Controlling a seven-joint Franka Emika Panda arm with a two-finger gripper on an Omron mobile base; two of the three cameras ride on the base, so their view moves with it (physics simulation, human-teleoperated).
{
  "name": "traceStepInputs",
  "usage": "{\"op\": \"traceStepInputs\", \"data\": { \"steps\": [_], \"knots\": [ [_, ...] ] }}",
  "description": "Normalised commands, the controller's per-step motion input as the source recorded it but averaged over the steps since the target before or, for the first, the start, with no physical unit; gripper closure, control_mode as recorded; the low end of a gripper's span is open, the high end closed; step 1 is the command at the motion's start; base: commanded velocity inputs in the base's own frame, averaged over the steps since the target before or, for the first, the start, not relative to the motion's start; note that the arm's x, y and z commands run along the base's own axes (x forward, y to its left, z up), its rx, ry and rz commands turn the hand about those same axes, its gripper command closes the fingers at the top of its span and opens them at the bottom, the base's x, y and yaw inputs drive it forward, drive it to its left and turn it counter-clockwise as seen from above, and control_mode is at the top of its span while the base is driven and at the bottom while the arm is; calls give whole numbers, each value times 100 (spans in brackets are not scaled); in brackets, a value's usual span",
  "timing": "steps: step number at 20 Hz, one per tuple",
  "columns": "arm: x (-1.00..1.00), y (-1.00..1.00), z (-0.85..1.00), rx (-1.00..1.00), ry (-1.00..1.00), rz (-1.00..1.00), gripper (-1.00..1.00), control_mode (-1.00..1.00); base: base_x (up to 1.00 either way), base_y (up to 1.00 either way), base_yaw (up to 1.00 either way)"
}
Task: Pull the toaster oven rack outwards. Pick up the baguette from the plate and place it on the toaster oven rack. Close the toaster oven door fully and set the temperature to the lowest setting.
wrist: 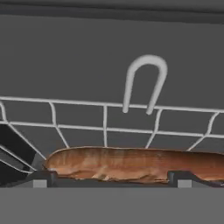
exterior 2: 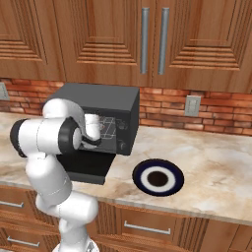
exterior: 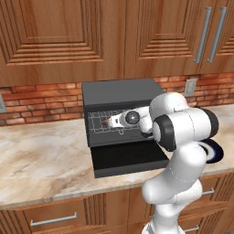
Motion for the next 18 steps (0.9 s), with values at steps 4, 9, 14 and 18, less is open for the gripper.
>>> {"op": "traceStepInputs", "data": {
  "steps": [4, 9, 14, 18],
  "knots": [
    [-49, 0, 47, 1, -30, -4, -100, -100, 0, 0, 0],
    [-72, 0, 68, 6, -13, 0, -100, -100, 0, 0, 0],
    [-64, 0, 81, 6, -5, 0, -100, -100, 0, 0, 0],
    [-40, 2, 74, 1, -12, 0, -100, -100, 0, 0, 0]
  ]
}}
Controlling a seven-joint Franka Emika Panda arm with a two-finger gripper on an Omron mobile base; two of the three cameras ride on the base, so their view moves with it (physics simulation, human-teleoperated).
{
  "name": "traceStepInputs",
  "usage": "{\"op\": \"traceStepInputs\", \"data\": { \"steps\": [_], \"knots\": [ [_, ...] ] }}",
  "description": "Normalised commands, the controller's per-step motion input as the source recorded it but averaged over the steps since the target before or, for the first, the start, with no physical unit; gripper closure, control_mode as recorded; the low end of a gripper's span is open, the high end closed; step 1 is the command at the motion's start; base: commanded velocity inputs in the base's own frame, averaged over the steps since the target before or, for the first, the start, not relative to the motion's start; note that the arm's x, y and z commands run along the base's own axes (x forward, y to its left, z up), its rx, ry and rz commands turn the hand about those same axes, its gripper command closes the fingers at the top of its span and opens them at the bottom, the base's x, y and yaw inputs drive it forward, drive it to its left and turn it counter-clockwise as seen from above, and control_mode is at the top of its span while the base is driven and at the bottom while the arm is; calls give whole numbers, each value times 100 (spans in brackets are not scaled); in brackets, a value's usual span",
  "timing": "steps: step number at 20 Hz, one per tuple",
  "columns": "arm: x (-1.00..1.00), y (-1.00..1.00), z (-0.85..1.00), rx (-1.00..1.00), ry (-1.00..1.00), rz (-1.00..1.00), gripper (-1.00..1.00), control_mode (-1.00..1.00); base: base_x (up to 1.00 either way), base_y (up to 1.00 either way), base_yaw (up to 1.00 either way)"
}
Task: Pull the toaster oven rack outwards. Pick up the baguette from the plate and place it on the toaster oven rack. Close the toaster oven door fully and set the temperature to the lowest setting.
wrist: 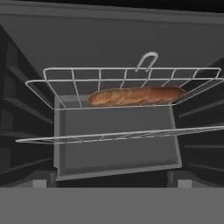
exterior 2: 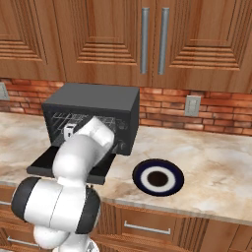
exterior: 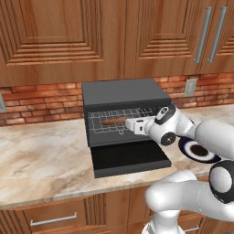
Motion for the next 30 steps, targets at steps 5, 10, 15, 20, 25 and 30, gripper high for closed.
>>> {"op": "traceStepInputs", "data": {
  "steps": [5, 10, 15, 20, 25, 30],
  "knots": [
    [-39, 1, 68, 0, -18, 0, -100, -100, 0, 0, 0],
    [-55, 0, 75, 6, -13, 2, -100, -100, 0, 0, 0],
    [-77, 0, 65, 7, -18, 8, -100, -100, 0, 0, 0],
    [-80, 0, 38, 8, -38, 8, -100, -100, 0, 0, 0],
    [-79, -1, 41, 16, -35, 15, -100, -100, 0, 0, 0],
    [-66, -5, 57, 23, -19, 18, -100, -100, 0, 0, 0]
  ]
}}
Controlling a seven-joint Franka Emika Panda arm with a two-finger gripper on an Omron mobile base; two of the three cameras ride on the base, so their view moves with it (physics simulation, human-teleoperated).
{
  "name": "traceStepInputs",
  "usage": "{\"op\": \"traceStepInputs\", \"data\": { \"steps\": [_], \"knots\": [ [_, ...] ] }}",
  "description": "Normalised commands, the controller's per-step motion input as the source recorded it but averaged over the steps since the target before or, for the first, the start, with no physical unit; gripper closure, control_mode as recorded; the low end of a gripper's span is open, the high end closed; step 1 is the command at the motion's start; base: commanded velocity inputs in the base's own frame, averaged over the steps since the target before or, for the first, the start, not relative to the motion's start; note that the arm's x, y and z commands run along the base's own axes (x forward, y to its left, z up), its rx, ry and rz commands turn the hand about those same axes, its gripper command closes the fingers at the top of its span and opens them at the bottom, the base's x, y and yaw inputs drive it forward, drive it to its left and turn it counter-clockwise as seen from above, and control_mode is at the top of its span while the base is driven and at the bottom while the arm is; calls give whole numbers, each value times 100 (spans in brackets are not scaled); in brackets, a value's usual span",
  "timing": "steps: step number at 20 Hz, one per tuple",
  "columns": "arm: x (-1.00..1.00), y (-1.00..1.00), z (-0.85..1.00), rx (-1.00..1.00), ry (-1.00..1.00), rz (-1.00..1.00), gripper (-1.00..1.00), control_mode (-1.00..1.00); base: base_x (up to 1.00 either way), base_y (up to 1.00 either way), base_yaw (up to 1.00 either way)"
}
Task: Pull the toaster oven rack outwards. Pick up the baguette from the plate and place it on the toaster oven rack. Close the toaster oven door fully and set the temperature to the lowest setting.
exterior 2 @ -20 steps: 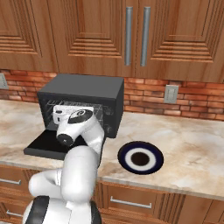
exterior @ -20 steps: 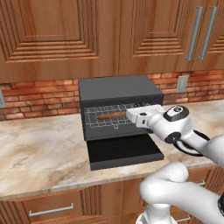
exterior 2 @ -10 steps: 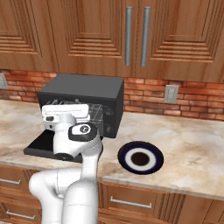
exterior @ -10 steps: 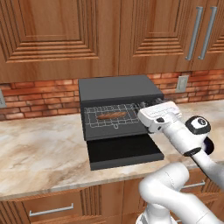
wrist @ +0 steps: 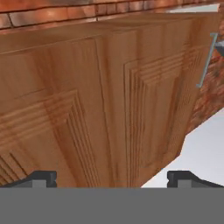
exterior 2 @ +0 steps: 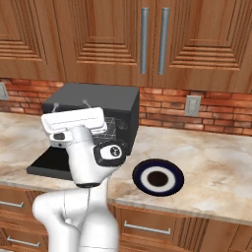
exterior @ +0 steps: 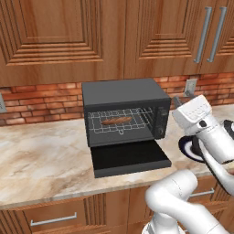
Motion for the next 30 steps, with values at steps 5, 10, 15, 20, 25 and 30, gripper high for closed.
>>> {"op": "traceStepInputs", "data": {
  "steps": [5, 10, 15, 20, 25, 30],
  "knots": [
    [-33, -5, 55, 26, -2, 23, -100, -100, 0, 0, 0],
    [-11, -2, 60, 26, 5, 20, -100, -100, 0, 0, 0],
    [0, -17, 44, 26, 21, 16, -100, -100, 0, 0, 0],
    [-2, -11, 34, 14, 48, 10, -100, -100, 0, 0, 0],
    [-11, -13, 34, 10, 51, 12, -100, -100, 0, 0, 0],
    [-9, -21, 20, 9, 48, 9, -100, -100, 0, 0, 0]
  ]
}}
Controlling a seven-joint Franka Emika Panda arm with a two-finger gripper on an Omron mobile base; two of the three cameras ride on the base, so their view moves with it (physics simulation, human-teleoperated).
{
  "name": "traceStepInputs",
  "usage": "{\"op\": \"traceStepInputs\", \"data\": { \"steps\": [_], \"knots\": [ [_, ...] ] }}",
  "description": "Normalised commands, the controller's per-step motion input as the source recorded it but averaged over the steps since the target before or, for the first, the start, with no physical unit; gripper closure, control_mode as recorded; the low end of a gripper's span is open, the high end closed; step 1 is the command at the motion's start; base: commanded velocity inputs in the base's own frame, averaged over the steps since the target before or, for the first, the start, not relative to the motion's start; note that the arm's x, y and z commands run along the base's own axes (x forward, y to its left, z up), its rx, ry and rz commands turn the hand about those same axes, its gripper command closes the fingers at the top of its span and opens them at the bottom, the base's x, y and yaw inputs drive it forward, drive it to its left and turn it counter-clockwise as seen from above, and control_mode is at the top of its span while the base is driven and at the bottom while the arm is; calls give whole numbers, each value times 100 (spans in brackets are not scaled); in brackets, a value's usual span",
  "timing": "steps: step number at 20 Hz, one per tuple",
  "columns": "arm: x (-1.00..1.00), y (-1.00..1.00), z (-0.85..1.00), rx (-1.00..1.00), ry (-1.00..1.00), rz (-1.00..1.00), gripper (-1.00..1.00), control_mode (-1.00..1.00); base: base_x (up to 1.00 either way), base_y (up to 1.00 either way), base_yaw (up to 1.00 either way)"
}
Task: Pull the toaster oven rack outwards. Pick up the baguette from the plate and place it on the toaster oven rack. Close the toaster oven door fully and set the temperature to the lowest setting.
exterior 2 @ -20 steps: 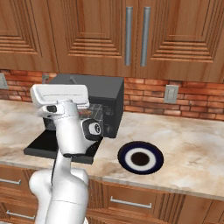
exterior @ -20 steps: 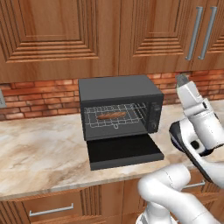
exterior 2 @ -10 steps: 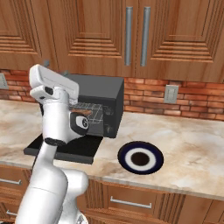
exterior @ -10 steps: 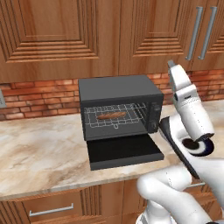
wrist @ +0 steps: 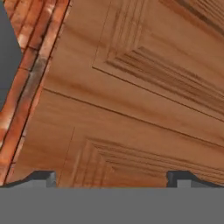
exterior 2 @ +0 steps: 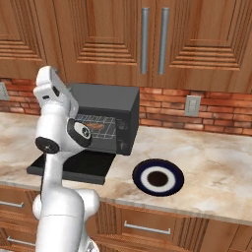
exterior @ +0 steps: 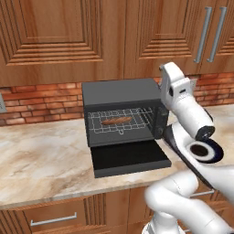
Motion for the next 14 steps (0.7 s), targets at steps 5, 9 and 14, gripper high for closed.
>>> {"op": "traceStepInputs", "data": {
  "steps": [5, 9, 14],
  "knots": [
    [-6, -18, 18, 1, 65, 4, -100, -100, 0, 0, 0],
    [-10, -26, 18, 0, 65, 2, -100, -100, 0, 0, 0],
    [-11, -28, 11, 0, 53, 0, -100, -100, 0, 0, 0]
  ]
}}
